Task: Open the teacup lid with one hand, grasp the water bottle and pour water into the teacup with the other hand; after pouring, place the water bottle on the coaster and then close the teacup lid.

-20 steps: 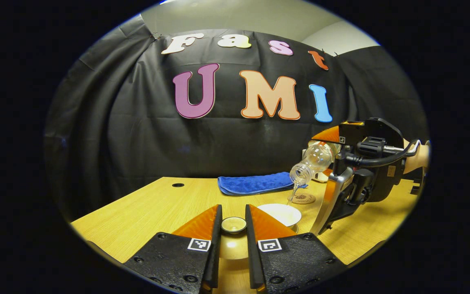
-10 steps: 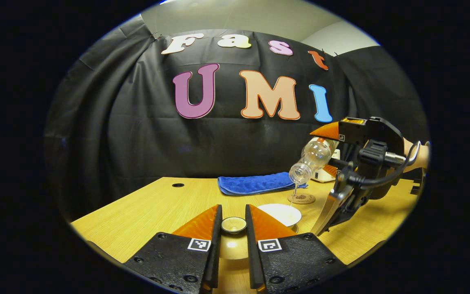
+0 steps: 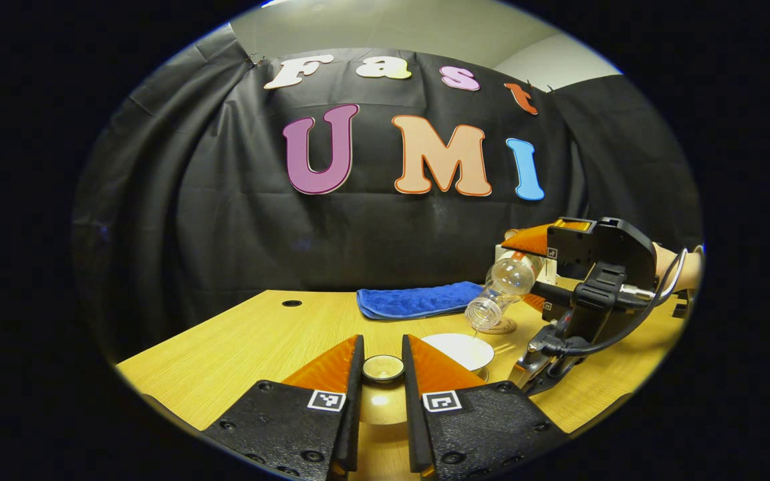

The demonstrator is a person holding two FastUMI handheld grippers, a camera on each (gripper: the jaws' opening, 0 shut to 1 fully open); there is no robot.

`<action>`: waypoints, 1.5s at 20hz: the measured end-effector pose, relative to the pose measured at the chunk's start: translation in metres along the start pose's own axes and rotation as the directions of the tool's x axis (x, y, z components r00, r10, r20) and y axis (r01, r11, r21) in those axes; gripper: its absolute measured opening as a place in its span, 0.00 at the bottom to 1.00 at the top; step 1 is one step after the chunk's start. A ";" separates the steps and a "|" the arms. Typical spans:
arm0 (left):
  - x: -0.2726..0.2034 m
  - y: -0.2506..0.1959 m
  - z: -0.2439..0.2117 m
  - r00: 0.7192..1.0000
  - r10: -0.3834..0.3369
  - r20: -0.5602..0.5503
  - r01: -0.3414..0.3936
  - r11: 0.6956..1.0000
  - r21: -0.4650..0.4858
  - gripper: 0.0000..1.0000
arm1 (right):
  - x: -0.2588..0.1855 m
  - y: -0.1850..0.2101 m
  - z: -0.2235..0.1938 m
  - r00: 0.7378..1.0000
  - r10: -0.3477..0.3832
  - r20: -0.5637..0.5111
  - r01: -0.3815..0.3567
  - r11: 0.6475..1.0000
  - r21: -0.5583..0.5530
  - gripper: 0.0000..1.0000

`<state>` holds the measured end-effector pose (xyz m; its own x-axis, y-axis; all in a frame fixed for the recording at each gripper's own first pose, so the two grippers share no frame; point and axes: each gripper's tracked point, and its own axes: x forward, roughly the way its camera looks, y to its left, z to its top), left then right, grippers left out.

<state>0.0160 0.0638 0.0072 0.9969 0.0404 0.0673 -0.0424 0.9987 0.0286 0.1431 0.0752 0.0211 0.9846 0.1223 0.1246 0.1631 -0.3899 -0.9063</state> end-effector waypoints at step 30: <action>-0.001 0.001 0.001 1.000 0.009 -0.001 -0.009 1.000 0.000 0.27 | 0.050 0.081 -0.051 0.940 0.340 0.033 0.030 -0.178 0.984 0.81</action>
<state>0.0152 0.0651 0.0078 0.9966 0.0495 0.0665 -0.0515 0.9983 0.0279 0.2084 0.0036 -0.0253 0.9788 0.0127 -0.2045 -0.0611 0.9708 -0.2321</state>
